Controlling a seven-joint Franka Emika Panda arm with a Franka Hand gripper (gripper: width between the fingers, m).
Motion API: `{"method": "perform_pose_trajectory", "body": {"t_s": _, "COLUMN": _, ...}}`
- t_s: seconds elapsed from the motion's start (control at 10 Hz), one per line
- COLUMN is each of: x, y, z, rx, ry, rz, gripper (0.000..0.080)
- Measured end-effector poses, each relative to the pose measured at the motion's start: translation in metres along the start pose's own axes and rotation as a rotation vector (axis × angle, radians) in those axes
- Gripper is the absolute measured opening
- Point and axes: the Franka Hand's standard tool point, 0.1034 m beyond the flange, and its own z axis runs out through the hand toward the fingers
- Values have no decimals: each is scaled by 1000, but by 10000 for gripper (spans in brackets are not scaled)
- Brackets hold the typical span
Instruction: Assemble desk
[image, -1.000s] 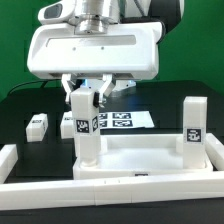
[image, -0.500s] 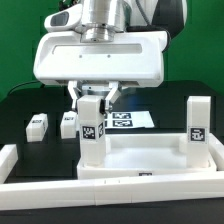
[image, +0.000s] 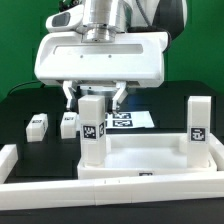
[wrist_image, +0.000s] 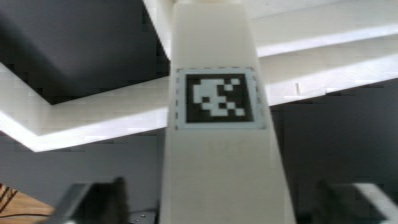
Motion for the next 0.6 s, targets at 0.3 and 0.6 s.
{"method": "perform_pose_trajectory", "body": {"t_s": 0.3, "x": 0, "y": 0, "z": 0, "rx": 0, "ry": 0, "rz": -1, "gripper": 643}}
{"method": "perform_pose_trajectory", "body": {"t_s": 0.6, "x": 0, "y": 0, "z": 0, "rx": 0, "ry": 0, "rz": -2, "gripper": 649}}
